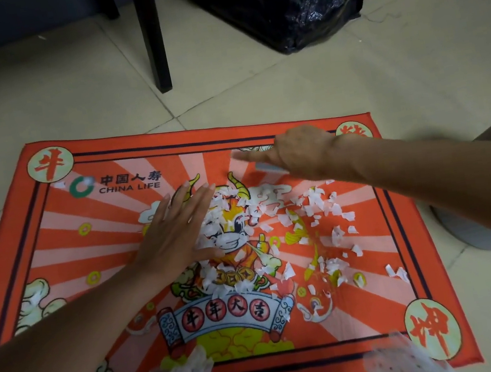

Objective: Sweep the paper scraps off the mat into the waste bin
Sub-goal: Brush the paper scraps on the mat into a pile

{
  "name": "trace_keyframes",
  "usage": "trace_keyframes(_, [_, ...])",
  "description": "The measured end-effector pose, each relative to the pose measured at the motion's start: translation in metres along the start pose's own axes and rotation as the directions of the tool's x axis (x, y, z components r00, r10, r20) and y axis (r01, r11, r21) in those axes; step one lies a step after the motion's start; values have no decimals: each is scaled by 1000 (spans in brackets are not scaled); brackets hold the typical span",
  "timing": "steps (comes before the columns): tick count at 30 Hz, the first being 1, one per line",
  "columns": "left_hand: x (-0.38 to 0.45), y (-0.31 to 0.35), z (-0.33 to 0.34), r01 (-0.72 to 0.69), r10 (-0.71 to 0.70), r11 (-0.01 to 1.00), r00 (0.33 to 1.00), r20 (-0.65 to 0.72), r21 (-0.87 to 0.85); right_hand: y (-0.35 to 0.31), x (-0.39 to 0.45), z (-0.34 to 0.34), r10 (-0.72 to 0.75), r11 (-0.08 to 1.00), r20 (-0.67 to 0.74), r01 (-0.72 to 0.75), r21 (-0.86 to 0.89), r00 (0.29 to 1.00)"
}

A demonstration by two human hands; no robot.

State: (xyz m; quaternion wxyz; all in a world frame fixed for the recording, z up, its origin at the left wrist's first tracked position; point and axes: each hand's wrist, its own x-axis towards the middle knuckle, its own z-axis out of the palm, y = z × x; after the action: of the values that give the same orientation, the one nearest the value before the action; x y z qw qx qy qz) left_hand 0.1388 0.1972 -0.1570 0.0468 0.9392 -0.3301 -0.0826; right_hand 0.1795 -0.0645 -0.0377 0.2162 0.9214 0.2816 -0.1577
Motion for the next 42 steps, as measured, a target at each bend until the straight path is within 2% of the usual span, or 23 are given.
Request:
trace_keyframes(2, [0,1,3,9,-9,1000,999,32,12,8,2,-4,65,996,-17,-66,-62,998])
trace_keyframes(5, [-1,4,7,16,-15,1000,998,61,-18,5,12,3,135,991,4,-135,-21,991])
trace_keyframes(7, [-6,9,9,8,-8,1000,996,87,2,-8,18,9,118,993,36,-117,-28,992])
trace_keyframes(10, [-13,16,17,-5,4,1000,999,54,24,-32,20,9,43,999,67,-44,10,997])
trace_keyframes(16, [-15,20,25,29,-31,998,999,44,48,-70,14,-11,10,992,57,-17,122,998])
trace_keyframes(20, [-14,17,30,28,-29,997,999,20,73,-87,9,-17,-26,995,40,22,97,999])
trace_keyframes(24, [-14,21,25,40,-42,998,998,50,52,-76,9,-19,21,997,32,-23,68,999])
trace_keyframes(29, [-13,22,22,50,-53,998,997,55,48,-31,13,-15,121,992,-11,-121,35,993])
trace_keyframes(33, [-11,21,22,47,-50,998,997,58,49,-16,15,-3,183,981,13,-184,54,983])
trace_keyframes(37, [-10,21,24,40,-43,997,998,54,59,-43,12,4,156,980,63,-163,114,986])
trace_keyframes(42, [-7,22,30,36,-38,998,998,45,47,-73,2,-9,72,978,13,-73,198,997])
